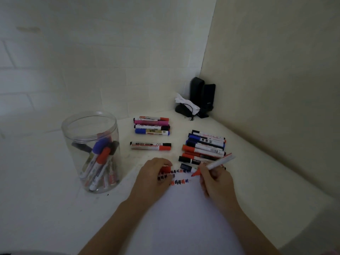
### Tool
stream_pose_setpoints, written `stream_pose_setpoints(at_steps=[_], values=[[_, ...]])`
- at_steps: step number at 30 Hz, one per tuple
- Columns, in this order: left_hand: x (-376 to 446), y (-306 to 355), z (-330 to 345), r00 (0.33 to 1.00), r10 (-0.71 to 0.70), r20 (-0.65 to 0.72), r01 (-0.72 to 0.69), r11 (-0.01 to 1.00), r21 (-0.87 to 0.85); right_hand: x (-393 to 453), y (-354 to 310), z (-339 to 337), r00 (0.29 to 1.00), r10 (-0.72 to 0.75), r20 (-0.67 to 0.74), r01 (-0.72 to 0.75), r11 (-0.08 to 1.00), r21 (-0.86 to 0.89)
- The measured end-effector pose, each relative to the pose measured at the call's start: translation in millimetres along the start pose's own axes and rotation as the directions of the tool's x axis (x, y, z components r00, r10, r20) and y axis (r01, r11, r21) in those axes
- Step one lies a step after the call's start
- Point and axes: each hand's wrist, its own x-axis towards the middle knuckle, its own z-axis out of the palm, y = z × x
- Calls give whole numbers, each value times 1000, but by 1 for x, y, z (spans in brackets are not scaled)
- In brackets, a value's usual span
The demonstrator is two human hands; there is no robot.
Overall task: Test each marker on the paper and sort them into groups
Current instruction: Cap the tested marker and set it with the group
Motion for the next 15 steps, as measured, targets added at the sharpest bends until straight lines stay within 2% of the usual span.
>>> stream_pose_setpoints(at_steps=[3, 11, 15], values=[[-1, -6, 6, 988, 142, 56, -148, 981, 125, 1, 3, 0, 999, -29, -31, 27, 996, -84], [-2, -10, 9, 987, 148, 57, -156, 969, 193, 2, 7, 0, 995, -97, 3, 96, 973, -210], [-2, -10, 10, 990, 133, 49, -140, 972, 190, 3, 10, -2, 997, -83, -9, 80, 982, -172]])
